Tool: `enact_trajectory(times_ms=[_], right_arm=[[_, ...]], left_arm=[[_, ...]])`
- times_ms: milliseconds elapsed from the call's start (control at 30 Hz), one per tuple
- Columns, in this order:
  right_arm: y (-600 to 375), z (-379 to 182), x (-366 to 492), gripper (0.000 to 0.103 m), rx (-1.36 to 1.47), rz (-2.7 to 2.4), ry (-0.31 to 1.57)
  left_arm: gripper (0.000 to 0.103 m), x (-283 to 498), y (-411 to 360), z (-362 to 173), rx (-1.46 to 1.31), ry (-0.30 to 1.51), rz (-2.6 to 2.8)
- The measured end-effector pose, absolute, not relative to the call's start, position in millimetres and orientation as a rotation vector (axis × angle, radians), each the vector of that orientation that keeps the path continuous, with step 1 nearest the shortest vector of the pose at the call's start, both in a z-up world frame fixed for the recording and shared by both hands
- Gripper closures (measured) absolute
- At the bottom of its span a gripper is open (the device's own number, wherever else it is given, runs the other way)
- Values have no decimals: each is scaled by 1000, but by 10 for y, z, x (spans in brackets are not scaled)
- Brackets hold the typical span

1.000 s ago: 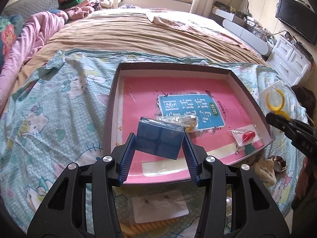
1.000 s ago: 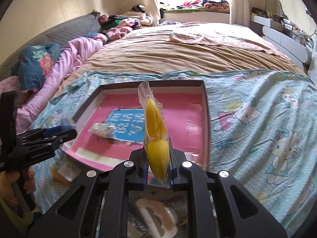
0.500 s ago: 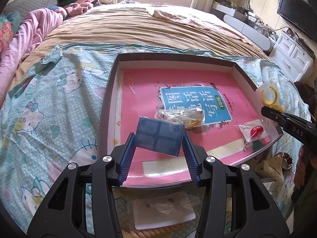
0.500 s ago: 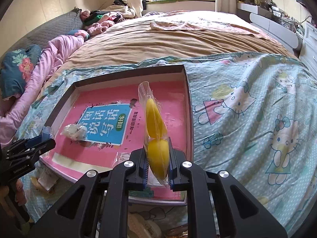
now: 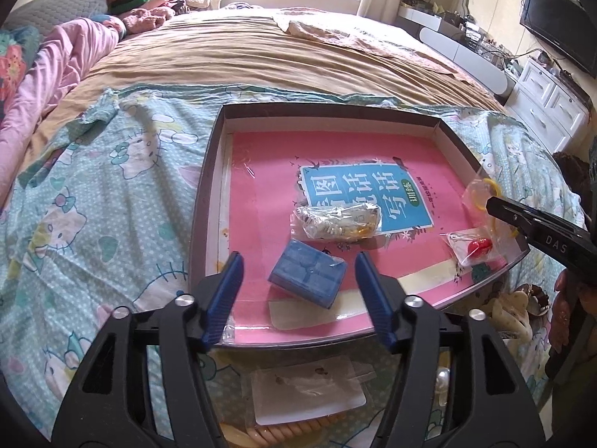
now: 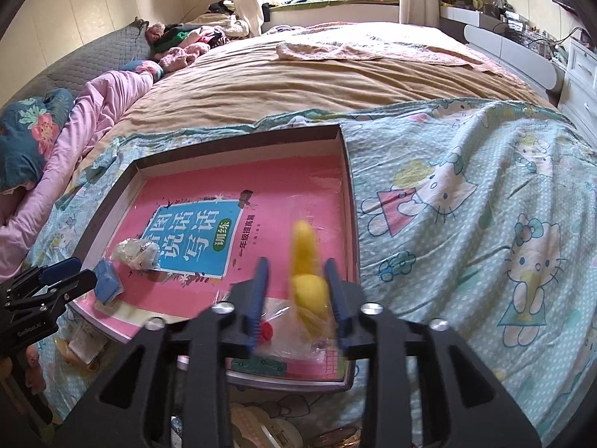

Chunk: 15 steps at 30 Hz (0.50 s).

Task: Organize jewelry
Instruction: 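Carry the blue box and yellow hoop bag into the brown box and release, then withdraw both open grippers from the box toward the pearl earrings and claw clip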

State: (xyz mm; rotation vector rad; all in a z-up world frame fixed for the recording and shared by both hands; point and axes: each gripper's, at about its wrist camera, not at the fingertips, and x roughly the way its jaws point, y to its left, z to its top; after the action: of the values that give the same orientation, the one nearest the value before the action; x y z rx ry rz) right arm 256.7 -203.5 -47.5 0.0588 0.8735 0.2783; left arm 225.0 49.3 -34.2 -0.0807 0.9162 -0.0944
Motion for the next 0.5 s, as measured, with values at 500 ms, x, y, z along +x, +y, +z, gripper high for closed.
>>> enact_trajectory(times_ms=[500], right_arm=[[-2182, -302, 2364, 42, 116, 272, 829]], left_arm=[[21, 2117, 614, -170, -93, 877, -63]])
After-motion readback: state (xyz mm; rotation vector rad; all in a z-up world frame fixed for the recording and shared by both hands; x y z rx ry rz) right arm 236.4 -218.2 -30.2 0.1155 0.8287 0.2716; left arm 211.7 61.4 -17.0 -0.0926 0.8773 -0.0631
